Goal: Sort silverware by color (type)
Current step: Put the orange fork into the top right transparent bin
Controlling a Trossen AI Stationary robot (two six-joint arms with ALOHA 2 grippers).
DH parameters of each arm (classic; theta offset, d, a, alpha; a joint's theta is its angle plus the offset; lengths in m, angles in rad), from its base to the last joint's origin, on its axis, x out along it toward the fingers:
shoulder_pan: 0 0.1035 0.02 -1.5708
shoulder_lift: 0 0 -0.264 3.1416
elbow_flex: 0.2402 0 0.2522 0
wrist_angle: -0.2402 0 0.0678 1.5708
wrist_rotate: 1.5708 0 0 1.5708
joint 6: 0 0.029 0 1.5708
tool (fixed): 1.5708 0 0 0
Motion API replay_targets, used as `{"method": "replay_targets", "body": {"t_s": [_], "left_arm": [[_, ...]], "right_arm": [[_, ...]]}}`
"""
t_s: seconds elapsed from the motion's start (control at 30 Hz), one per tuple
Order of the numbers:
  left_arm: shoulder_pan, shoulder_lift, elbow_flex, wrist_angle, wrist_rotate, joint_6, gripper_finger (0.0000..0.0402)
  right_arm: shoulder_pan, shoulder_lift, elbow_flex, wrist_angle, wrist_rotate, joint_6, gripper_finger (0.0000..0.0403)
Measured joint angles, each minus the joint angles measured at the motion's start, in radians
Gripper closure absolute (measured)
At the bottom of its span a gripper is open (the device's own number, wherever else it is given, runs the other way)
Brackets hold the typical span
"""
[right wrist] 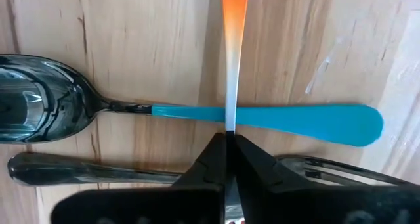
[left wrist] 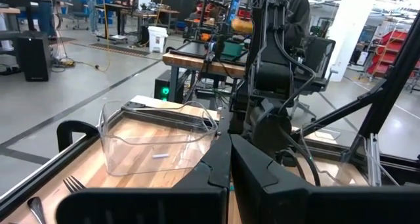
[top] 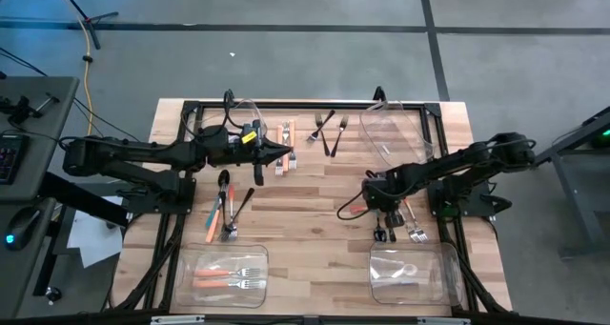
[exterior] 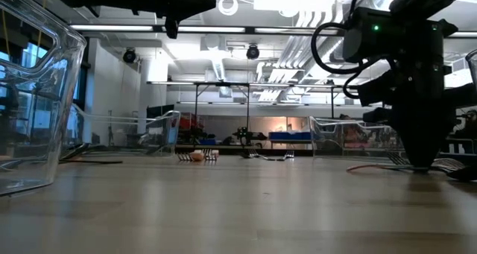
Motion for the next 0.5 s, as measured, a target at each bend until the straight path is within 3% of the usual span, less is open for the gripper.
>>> {"method": "replay_targets", "body": {"t_s": [0.37, 0.5], "left_arm": [[0.000, -0.012, 0.000, -0.003, 0.000, 0.015, 0.0401], [0.000, -0.045, 0.000, -0.008, 0.000, 0.037, 0.0401]], "right_arm": [[0.000, -0.137, 0.137, -0.153, 0.033, 0.039, 0.0401], [0.000, -0.195, 0.163, -0.104, 0.010, 0.085, 0.0402]]}}
